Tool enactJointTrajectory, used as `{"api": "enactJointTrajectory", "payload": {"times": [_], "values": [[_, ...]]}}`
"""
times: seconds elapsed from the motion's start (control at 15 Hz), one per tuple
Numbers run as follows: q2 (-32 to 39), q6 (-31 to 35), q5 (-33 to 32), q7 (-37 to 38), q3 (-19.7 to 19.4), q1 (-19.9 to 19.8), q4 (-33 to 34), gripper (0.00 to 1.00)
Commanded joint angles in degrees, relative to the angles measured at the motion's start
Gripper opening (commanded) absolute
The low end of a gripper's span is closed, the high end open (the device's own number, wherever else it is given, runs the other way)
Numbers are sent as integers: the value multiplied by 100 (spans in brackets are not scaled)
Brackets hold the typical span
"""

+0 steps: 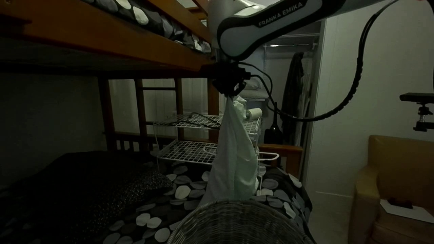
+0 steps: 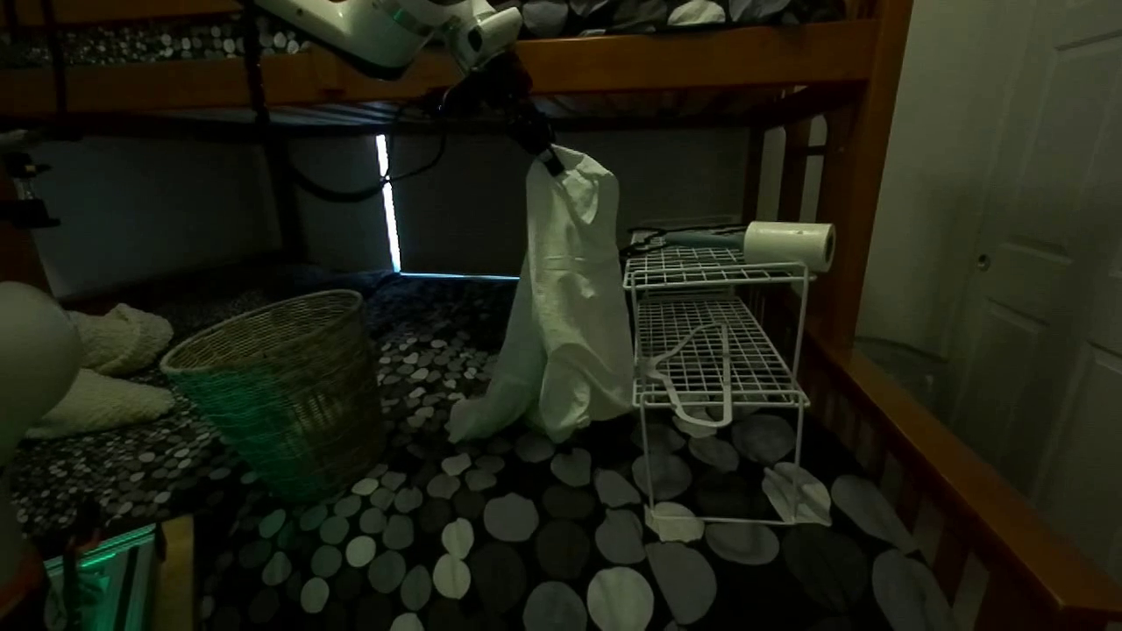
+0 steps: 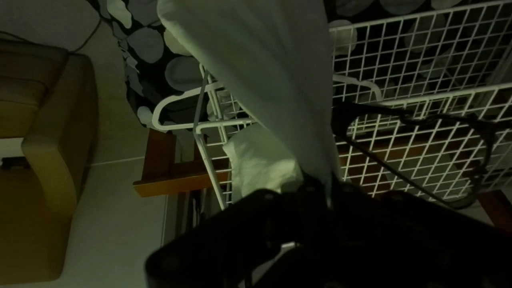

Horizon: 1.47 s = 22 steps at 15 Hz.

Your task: Hang the pillowcase on the rack

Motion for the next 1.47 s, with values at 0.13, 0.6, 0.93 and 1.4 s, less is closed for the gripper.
{"api": "enactJointTrajectory", "payload": {"times": [0.13,0.6,0.93,1.4], "values": [[-190,-103,374,-191,2371,-2227,677,1],[234,-2340,754,-1330,4455,-4786,2679,1],[69,-1899,665,-1144,4139,-4323,2445,1],[760,-3727,591,-3627,4668,-5709,4807,1]]}}
